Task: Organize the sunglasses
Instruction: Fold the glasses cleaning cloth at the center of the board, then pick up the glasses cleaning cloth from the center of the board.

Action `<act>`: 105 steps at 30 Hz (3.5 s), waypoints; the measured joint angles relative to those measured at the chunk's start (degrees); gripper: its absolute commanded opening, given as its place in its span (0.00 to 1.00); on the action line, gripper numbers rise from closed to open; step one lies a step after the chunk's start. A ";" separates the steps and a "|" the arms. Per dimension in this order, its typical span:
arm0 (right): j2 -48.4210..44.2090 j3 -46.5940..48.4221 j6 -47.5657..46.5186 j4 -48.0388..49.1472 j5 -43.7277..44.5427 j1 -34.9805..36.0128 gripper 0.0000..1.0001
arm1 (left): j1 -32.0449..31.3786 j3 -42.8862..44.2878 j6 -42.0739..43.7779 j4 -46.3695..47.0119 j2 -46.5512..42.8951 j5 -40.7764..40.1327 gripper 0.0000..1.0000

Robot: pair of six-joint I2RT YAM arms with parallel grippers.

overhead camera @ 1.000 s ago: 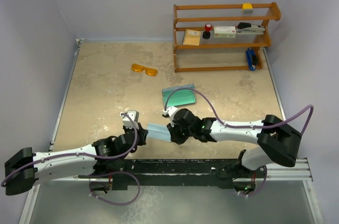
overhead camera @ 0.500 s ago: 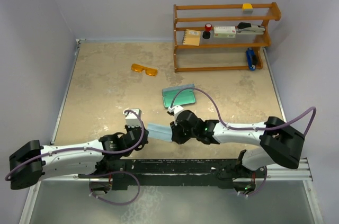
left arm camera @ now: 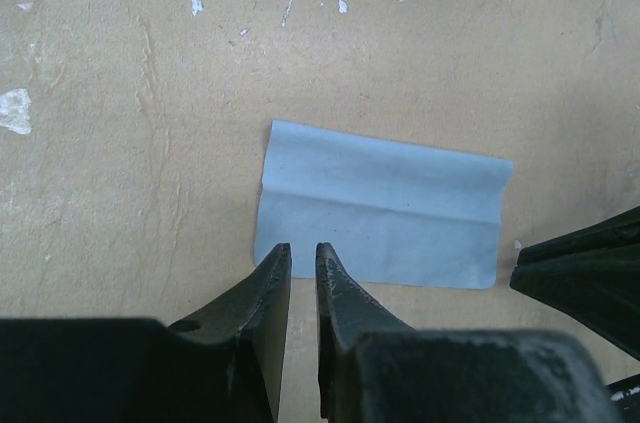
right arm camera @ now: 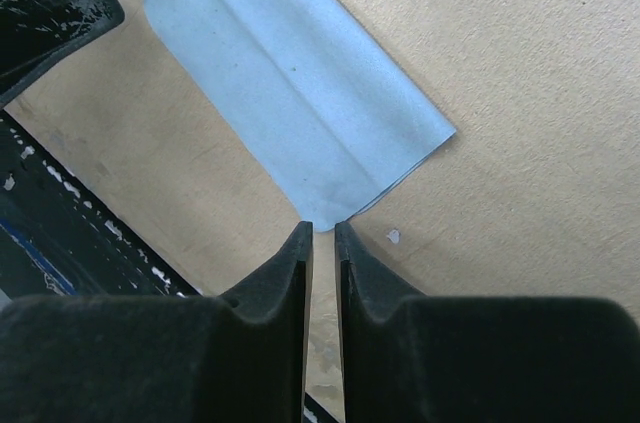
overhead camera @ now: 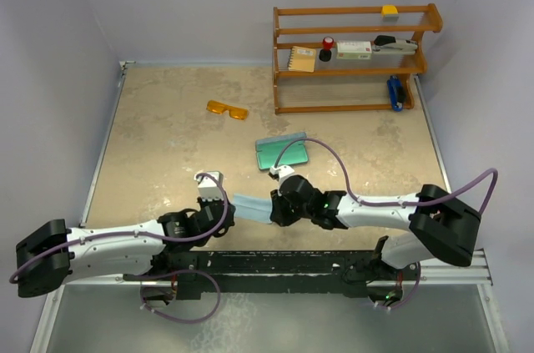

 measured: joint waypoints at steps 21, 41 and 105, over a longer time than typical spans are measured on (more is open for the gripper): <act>2.32 -1.62 3.13 3.21 -1.40 0.33 0.24 | 0.00 -1.42 0.07 1.81 1.86 1.31 0.15; -7.93 -3.52 3.23 -4.07 7.54 0.42 0.29 | 0.00 -2.71 0.57 5.40 3.08 1.73 0.19; -0.61 -5.66 4.35 7.43 4.26 0.44 0.32 | 0.00 2.71 6.34 5.66 14.34 1.49 0.01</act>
